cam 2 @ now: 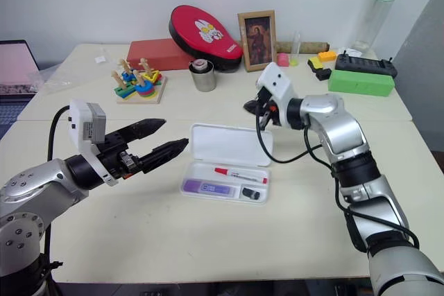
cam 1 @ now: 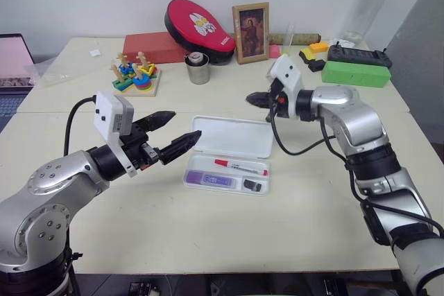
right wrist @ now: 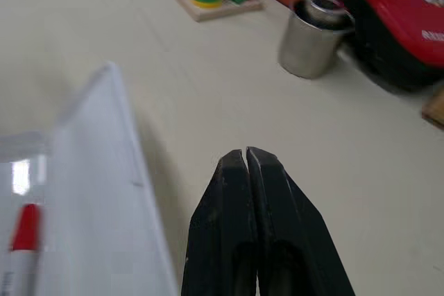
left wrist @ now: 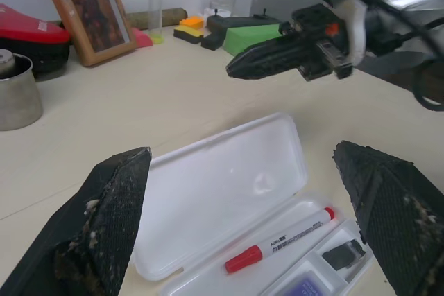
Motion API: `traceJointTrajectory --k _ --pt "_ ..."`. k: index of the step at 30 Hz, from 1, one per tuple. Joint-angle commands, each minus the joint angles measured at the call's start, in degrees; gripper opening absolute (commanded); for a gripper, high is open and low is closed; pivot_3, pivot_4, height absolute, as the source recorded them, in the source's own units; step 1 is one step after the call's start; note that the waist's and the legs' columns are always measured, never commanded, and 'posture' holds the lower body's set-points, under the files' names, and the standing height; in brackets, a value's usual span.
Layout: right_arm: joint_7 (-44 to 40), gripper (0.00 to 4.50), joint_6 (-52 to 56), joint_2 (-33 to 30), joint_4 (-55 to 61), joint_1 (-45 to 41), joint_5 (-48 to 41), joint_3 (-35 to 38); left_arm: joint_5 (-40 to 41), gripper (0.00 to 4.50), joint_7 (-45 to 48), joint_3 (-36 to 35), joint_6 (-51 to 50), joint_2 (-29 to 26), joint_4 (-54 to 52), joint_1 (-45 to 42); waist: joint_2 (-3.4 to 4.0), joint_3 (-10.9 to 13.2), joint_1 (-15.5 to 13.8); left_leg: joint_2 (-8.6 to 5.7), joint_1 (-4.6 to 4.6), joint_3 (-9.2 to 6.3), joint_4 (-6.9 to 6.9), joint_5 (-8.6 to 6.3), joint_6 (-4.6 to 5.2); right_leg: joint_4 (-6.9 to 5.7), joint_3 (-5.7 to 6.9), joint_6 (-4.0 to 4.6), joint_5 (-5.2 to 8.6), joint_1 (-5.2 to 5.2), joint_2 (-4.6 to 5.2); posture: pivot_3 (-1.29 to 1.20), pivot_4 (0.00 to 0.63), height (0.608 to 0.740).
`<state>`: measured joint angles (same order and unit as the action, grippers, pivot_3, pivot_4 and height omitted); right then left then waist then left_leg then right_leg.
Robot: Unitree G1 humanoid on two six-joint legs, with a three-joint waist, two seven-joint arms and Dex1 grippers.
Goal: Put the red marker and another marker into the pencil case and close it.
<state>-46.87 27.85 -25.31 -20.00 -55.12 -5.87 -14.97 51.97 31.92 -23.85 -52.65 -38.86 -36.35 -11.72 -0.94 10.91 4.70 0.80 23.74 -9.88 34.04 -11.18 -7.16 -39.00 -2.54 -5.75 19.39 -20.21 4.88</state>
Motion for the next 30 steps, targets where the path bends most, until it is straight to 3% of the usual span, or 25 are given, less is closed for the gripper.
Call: traceJointTrajectory --k 1,7,15,20,23,26,30 --pt "2.2 0.06 -7.3 0.5 -8.2 -1.8 5.9 -2.5 1.4 4.50 -0.2 0.4 1.6 -0.9 -1.3 -0.7 0.00 0.0 0.1 0.00 0.01 0.02 0.00 0.03 -0.04 0.00 -0.02 0.00 0.00 -0.03 0.00 0.00 0.150 0.740" --pt "-2.4 0.06 -11.2 1.8 -12.8 -2.3 6.5 -2.2 1.5 4.50 -0.7 1.2 2.2 -1.2 -1.7 -0.6 0.01 0.0 0.4 0.00 0.00 0.03 -0.03 0.08 -0.13 -0.02 -0.04 0.00 0.00 -0.04 0.00 0.00 0.150 0.740" --pt "-11.6 0.06 -7.0 1.1 -1.0 -0.3 -0.9 1.9 1.2 4.50 -1.2 1.9 2.8 -1.6 -1.5 -0.6 0.01 0.0 0.3 0.00 0.00 0.02 -0.03 0.08 -0.13 -0.03 -0.03 0.00 0.00 -0.02 0.00 0.00 0.150 0.740" --pt "-19.3 0.06 -5.6 -2.5 8.9 3.3 -3.4 0.4 0.9 4.50 -1.2 2.7 3.5 -2.2 -0.8 -0.8 0.01 0.0 0.1 0.00 0.00 0.02 -0.03 0.07 -0.12 -0.02 -0.02 0.00 0.00 -0.01 0.00 0.00 0.150 0.740" --pt "-17.9 0.06 -5.8 -1.9 8.7 3.0 -3.3 1.3 0.7 4.50 -1.2 3.1 3.9 -2.3 -0.4 -1.1 0.01 0.0 0.1 0.00 0.00 0.02 -0.02 0.06 -0.10 -0.03 -0.03 0.00 0.00 -0.01 0.00 0.00 0.150 0.740" --pt "-9.4 0.06 -6.2 0.2 -1.2 -1.2 1.3 2.2 0.6 4.50 -1.0 3.4 4.2 -2.4 -0.1 -1.3 0.02 0.0 0.4 0.01 -0.04 0.02 -0.01 0.00 0.00 -0.09 -0.03 0.00 0.00 -0.01 0.00 0.00 0.150 0.740" --pt "-8.6 0.06 -11.3 0.1 -9.5 -2.3 5.4 -0.3 0.7 4.50 -1.1 4.1 4.6 -2.3 0.0 -1.6 0.01 0.0 0.2 0.01 -0.11 0.05 -0.02 0.02 -0.01 -0.09 -0.07 0.02 -0.01 0.02 0.00 0.00 0.150 0.740"
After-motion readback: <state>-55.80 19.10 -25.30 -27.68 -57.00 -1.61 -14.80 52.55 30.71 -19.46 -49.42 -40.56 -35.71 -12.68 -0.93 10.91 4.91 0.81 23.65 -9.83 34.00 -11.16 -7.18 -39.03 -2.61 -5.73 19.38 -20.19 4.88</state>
